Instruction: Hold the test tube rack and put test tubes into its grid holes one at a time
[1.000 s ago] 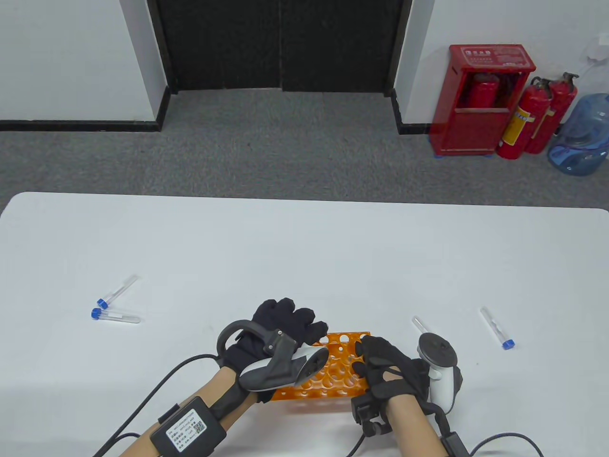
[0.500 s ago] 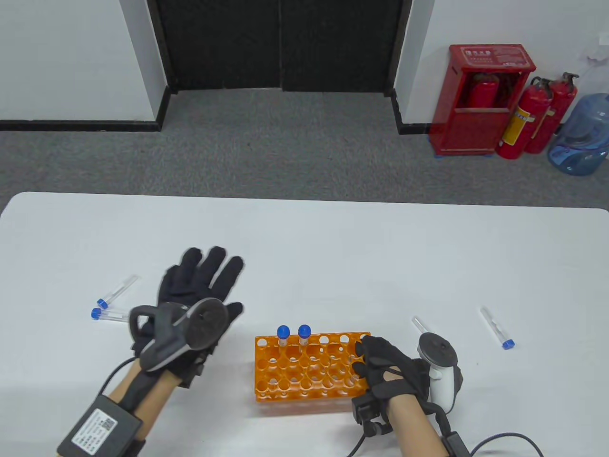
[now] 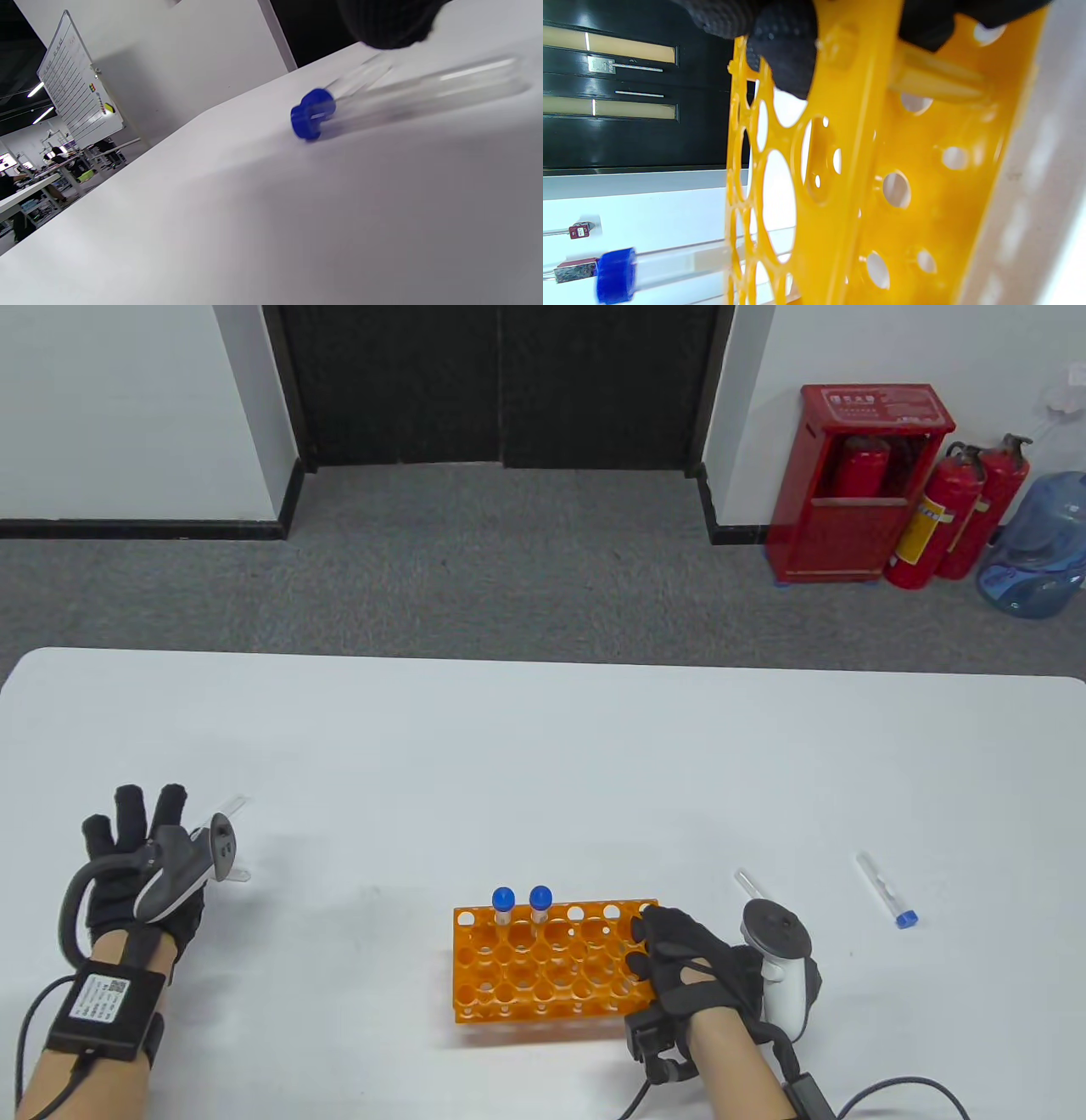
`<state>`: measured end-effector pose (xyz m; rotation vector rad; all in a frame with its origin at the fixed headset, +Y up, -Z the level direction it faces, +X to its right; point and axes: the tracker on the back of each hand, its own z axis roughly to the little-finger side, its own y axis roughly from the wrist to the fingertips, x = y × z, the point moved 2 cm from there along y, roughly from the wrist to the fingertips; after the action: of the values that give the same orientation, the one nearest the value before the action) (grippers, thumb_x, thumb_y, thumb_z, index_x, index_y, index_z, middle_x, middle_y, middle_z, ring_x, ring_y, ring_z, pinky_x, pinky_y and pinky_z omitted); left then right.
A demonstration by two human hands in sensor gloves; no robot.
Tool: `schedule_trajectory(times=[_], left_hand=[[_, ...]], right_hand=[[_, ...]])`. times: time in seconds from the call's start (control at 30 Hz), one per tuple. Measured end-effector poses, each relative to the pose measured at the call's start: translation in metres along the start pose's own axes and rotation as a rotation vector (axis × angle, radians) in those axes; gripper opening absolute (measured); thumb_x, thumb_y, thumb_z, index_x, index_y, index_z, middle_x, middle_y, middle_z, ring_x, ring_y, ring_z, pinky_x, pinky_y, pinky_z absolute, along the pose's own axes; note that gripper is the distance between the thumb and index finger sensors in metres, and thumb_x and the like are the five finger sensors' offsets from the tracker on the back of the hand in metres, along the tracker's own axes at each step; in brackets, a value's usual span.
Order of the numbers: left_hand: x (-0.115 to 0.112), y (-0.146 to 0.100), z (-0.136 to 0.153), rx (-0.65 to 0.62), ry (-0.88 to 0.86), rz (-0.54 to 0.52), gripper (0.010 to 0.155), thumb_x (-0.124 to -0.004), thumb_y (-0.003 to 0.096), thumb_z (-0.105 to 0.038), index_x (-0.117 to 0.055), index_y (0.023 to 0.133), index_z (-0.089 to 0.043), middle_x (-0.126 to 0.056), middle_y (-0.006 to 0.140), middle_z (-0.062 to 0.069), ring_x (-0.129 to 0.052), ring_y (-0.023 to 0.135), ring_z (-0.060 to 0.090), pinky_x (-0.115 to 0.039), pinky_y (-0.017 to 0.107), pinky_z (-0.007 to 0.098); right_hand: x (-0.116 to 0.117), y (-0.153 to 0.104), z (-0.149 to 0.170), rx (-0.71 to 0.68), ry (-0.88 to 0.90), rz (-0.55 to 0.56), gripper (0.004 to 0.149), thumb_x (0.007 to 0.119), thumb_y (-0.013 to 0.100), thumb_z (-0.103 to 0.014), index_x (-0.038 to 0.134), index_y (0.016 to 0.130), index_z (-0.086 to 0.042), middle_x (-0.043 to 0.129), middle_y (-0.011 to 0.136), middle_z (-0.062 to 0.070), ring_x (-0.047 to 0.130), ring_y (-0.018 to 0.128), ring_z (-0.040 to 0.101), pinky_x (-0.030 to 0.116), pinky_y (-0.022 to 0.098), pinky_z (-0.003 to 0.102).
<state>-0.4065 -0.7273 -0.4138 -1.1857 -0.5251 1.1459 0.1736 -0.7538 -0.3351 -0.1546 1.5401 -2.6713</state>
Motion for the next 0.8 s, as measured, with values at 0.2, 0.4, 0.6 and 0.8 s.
schedule_trajectory(times=[0.2, 0.4, 0.6, 0.8], left_hand=[[-0.016, 0.006, -0.010, -0.028, 0.037, -0.095, 0.054, -0.079, 0.0376, -0.051, -0.059, 0.082, -0.072, -0.014, 0.115, -0.024, -0.008, 0.111, 0.027, -0.024, 0.083, 0.060], [-0.022, 0.012, -0.014, -0.012, 0.038, -0.042, 0.053, -0.080, 0.0358, -0.052, -0.061, 0.082, -0.071, -0.014, 0.115, -0.024, -0.008, 0.111, 0.027, -0.024, 0.083, 0.060], [-0.023, 0.012, -0.018, -0.039, 0.029, -0.014, 0.051, -0.079, 0.0348, -0.052, -0.065, 0.081, -0.067, -0.017, 0.115, -0.025, -0.006, 0.111, 0.027, -0.022, 0.083, 0.060], [0.010, -0.005, -0.019, -0.090, -0.074, -0.115, 0.052, -0.072, 0.0360, -0.050, -0.058, 0.083, -0.066, -0.021, 0.116, -0.024, -0.001, 0.108, 0.030, -0.011, 0.078, 0.065]], right_hand=[[0.000, 0.000, 0.000, 0.003, 0.001, -0.005, 0.048, 0.063, 0.044, -0.046, 0.080, 0.078, -0.017, 0.098, 0.043, -0.003, 0.093, 0.021, 0.019, 0.079, 0.016, 0.043], [0.000, -0.001, 0.000, 0.003, -0.002, -0.005, 0.048, 0.063, 0.044, -0.046, 0.080, 0.078, -0.017, 0.098, 0.043, -0.003, 0.093, 0.021, 0.019, 0.079, 0.016, 0.043], [0.000, -0.001, 0.000, 0.002, 0.000, -0.004, 0.048, 0.063, 0.044, -0.046, 0.080, 0.078, -0.017, 0.098, 0.043, -0.003, 0.093, 0.021, 0.019, 0.079, 0.016, 0.043], [0.000, 0.000, 0.000, 0.001, -0.002, -0.005, 0.048, 0.063, 0.044, -0.046, 0.080, 0.078, -0.018, 0.098, 0.044, -0.003, 0.093, 0.021, 0.019, 0.079, 0.016, 0.043]])
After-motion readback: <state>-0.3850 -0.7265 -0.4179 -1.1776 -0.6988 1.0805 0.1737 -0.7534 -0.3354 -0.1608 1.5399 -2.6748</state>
